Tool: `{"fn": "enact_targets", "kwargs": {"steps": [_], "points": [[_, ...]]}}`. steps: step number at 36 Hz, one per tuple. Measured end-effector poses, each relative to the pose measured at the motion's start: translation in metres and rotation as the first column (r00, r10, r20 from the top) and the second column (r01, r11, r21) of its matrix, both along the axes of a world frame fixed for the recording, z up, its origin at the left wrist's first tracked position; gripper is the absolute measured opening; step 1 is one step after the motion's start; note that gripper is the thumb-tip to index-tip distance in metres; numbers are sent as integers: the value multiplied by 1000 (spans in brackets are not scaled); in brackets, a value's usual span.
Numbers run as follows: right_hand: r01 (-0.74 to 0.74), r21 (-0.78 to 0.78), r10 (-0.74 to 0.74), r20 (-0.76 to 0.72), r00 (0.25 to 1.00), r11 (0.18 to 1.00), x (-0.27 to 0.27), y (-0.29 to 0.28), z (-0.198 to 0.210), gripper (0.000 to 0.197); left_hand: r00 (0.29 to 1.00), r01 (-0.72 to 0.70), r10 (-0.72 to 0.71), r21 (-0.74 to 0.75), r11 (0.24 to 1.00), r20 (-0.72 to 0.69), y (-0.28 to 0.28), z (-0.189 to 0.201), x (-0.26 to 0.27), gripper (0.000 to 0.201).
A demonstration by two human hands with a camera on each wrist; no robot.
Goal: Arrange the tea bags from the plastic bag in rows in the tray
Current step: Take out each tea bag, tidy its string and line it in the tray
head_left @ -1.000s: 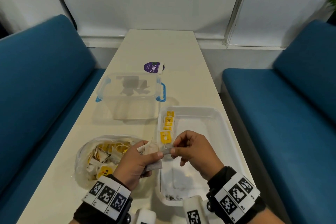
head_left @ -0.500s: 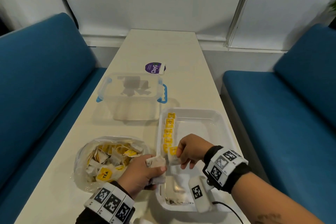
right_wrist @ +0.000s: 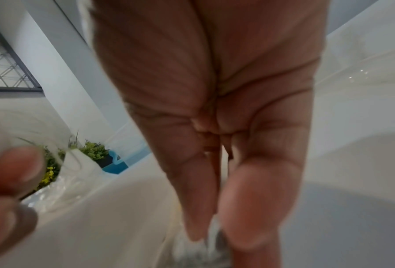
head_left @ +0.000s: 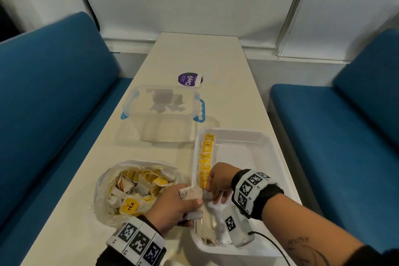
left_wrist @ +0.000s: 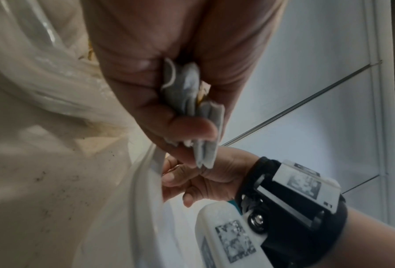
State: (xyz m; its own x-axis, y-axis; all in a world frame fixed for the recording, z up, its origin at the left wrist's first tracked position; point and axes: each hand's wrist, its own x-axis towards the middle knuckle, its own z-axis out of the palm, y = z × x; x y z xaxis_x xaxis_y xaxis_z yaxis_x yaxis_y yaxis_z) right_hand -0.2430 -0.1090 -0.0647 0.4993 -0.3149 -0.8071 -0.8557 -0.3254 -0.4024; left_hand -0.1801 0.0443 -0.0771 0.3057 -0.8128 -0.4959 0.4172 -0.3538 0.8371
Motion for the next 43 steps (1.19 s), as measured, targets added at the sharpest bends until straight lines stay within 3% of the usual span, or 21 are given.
{"fn": "enact_targets", "kwargs": {"steps": [7,10,12,14,16,24,29,32,35,39,43], "points": [[93,-161,-51,247,968,982,-21,-6,26,11,1000,18,-18,-6,1000,12,0,7,2,10],[173,-36,-140,430,892,984,-31,-3,39,12,1000,-4,3,-51,999,-24,-2,13,2,18],[187,113,-219,528,820,976,-38,4,44,15,999,-33,31,-61,998,-31,-4,18,1,37],[176,196,-259,575,776,965,-43,14,44,19,997,-61,59,-44,997,-49,-7,21,0,54],[186,209,-276,606,746,960,-45,23,39,24,993,-66,63,-29,997,-96,-8,24,-1,58],[278,263,-382,683,622,924,-51,30,27,26,986,-86,74,-73,994,-151,-6,20,-2,59],[308,279,-413,689,596,910,-58,29,26,24,977,-134,113,-110,985,-181,-4,19,-2,35],[370,233,-418,708,570,899,-59,33,28,21,976,-159,136,-126,979,-168,-5,17,-2,25],[402,111,-331,777,535,909,-58,41,30,30,979,-165,142,-154,974,-146,-7,16,-3,26],[333,-58,-161,788,594,941,-55,56,34,35,981,-161,136,-187,969,-140,-11,15,-4,40],[356,-114,-134,788,602,928,-52,61,31,29,977,-176,146,-204,963,-153,-12,14,-1,48]]}}
